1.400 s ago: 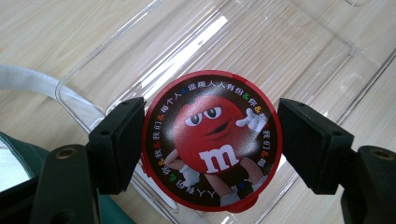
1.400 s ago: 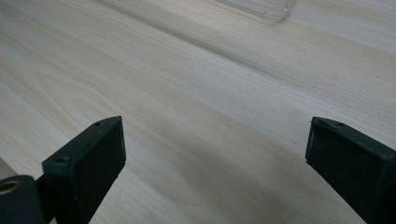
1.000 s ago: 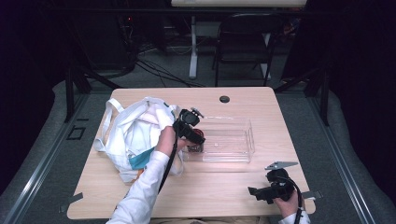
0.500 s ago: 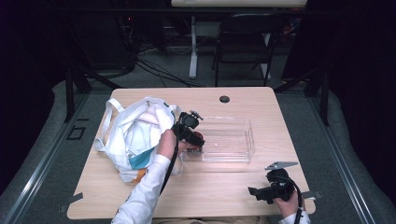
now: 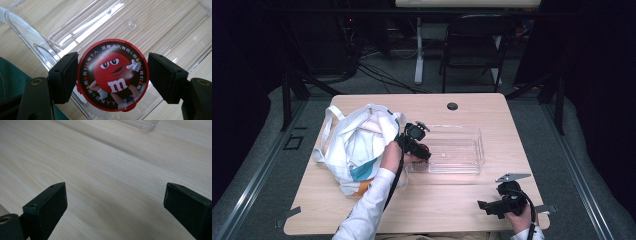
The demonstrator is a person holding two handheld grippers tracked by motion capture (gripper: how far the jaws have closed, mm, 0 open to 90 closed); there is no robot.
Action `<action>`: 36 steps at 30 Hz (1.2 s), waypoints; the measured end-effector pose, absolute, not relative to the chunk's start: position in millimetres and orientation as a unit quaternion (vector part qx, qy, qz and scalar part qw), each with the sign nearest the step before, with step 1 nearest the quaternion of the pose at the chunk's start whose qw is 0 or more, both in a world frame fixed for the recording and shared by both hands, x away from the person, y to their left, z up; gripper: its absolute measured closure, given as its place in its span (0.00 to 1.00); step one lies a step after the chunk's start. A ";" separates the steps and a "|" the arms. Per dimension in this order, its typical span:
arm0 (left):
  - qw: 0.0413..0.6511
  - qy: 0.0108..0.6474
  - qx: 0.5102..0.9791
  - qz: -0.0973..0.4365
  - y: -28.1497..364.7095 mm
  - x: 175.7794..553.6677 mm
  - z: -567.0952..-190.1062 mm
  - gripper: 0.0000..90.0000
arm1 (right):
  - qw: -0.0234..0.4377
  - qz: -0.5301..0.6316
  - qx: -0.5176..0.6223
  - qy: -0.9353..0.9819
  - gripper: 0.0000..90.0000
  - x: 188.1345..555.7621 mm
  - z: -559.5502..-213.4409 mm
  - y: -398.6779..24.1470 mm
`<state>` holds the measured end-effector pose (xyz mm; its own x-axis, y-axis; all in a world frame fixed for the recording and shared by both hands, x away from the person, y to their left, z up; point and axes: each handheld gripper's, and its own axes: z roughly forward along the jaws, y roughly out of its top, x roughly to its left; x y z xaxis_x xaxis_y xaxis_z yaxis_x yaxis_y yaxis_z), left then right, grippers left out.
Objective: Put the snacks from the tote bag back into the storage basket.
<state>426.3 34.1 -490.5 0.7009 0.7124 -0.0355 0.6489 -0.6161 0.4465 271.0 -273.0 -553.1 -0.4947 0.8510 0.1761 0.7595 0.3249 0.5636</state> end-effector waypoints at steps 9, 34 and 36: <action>0.222 0.382 0.894 0.077 35.9 424.3 -491.2 0.30 | 0.075 0.301 0.498 0.810 0.05 270.9 -553.1 -272.8; 0.267 0.385 0.874 0.131 79.9 417.9 -425.9 0.07 | 0.075 0.300 0.501 0.808 0.05 270.8 -552.8 -273.8; 0.268 0.389 0.870 0.141 89.4 416.3 -421.9 0.06 | 0.075 0.300 0.501 0.808 0.05 270.6 -552.6 -273.9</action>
